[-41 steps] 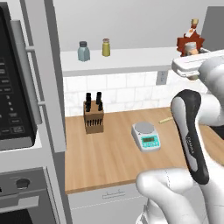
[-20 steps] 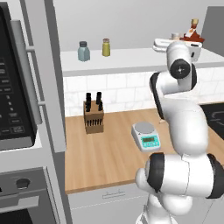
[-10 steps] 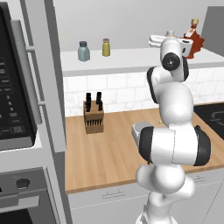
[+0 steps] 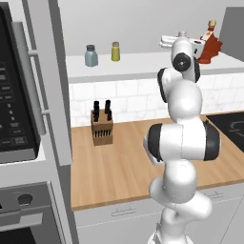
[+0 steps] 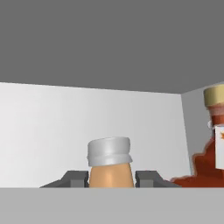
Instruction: Put the shaker and condiment bottle from the counter next to their counterparts in the cabinet.
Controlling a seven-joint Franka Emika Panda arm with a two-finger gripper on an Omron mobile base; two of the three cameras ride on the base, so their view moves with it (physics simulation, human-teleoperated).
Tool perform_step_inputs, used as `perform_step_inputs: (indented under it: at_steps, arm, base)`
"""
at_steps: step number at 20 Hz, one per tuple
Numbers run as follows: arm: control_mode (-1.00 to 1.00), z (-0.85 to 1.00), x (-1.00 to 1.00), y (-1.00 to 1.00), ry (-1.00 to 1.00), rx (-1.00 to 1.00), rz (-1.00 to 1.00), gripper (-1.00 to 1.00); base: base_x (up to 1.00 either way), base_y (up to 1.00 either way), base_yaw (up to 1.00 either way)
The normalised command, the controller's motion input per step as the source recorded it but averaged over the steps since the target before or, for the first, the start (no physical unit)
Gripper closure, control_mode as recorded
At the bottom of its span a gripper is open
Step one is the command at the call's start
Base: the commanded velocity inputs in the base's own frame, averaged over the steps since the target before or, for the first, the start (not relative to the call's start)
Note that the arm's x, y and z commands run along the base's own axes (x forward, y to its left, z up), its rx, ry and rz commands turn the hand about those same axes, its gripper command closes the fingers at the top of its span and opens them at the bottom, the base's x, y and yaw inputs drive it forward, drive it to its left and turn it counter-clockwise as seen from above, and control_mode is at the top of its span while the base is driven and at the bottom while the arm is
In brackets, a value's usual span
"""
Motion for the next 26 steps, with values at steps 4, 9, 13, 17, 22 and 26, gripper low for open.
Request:
perform_step_inputs:
  at_steps: [4, 9, 13, 17, 22, 26]
  arm:
    - [-1.0, 0.0, 0.39, 0.0, 0.0, 0.0, 0.0, 1.0]
    - [-1.0, 0.0, 0.38, 0.0, 0.0, 0.0, 0.0, -1.0]
    - [-1.0, 0.0, 0.2, 0.0, -0.01, 0.0, 0.0, -1.0]
    - [-1.0, 0.0, 0.13, 0.0, -0.03, 0.0, 0.0, -1.0]
    - [-1.0, 0.0, 0.0, -0.08, -0.08, 0.0, 0.0, -1.0]
    - [-1.0, 0.0, -0.24, -0.06, -0.15, 0.0, 0.0, -1.0]
  base:
    - [0.0, 0.0, 0.0]
    - [0.0, 0.0, 0.0]
    - [0.0, 0.0, 0.0]
    - [0.0, 0.0, 0.0]
    - [0.0, 0.0, 0.0]
    - [0.0, 0.0, 0.0]
